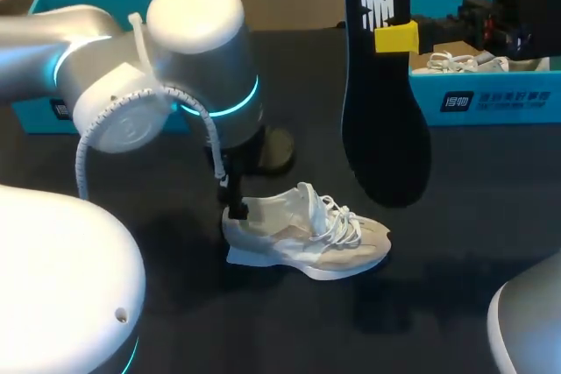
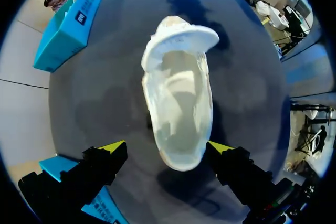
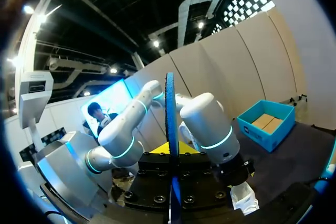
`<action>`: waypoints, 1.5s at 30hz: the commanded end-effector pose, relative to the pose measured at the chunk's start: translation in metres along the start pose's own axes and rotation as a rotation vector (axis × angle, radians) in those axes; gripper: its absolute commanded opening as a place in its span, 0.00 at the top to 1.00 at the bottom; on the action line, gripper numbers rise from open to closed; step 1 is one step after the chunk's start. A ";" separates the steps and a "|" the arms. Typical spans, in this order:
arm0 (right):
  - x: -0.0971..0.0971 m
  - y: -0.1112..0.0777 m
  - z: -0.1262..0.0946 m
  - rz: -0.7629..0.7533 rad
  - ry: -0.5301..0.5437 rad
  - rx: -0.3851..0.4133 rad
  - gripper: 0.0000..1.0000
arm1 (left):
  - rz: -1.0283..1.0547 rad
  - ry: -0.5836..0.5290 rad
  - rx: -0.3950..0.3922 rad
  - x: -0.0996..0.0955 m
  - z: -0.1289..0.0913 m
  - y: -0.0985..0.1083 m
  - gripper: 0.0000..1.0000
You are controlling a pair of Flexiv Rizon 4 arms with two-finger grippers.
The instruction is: Take the shoe out of the shoebox, open the shoe tongue, remove and reinsert the insole, then place the shoe into the shoebox
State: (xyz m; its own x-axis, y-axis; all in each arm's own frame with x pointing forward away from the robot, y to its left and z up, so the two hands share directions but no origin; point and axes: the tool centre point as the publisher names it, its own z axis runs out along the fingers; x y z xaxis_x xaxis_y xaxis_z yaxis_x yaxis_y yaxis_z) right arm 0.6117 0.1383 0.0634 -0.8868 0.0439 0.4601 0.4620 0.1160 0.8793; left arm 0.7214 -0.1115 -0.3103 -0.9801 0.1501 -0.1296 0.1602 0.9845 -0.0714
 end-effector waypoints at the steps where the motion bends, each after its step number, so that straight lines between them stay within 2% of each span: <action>1: -0.003 0.003 0.003 0.002 0.002 0.006 1.00 | -0.001 0.006 -0.004 -0.011 0.004 -0.015 0.00; 12: -0.003 0.003 0.003 0.002 0.002 0.006 1.00 | 0.015 0.035 0.042 -0.020 0.028 -0.052 0.00; 16: -0.003 0.003 0.003 0.002 0.002 0.006 1.00 | -0.015 0.046 0.050 -0.024 0.038 -0.057 0.00; 17: -0.003 0.003 0.003 0.002 0.002 0.006 1.00 | -0.024 0.055 0.056 -0.024 0.042 -0.058 0.05; 22: -0.003 0.003 0.003 0.002 0.002 0.006 1.00 | -0.053 0.057 0.051 -0.025 0.053 -0.060 0.07; 26: -0.003 0.003 0.003 0.002 0.002 0.006 1.00 | -0.067 0.055 0.044 -0.022 0.059 -0.060 0.16; 33: -0.003 0.003 0.003 0.002 0.002 0.006 1.00 | -0.105 0.066 0.051 -0.018 0.064 -0.056 0.23; 39: -0.003 0.003 0.003 0.002 0.002 0.006 1.00 | -0.119 0.074 0.049 -0.016 0.070 -0.053 0.42; 45: -0.003 0.003 0.003 0.002 0.002 0.006 1.00 | -0.123 0.077 0.046 -0.015 0.072 -0.053 0.56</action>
State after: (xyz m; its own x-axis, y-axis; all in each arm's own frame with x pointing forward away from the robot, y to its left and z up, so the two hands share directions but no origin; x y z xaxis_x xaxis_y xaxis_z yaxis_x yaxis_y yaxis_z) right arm 0.6114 0.1378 0.0635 -0.8867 0.0442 0.4602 0.4621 0.1160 0.8792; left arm 0.7362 -0.1720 -0.3745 -0.9985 0.0373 -0.0395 0.0421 0.9910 -0.1267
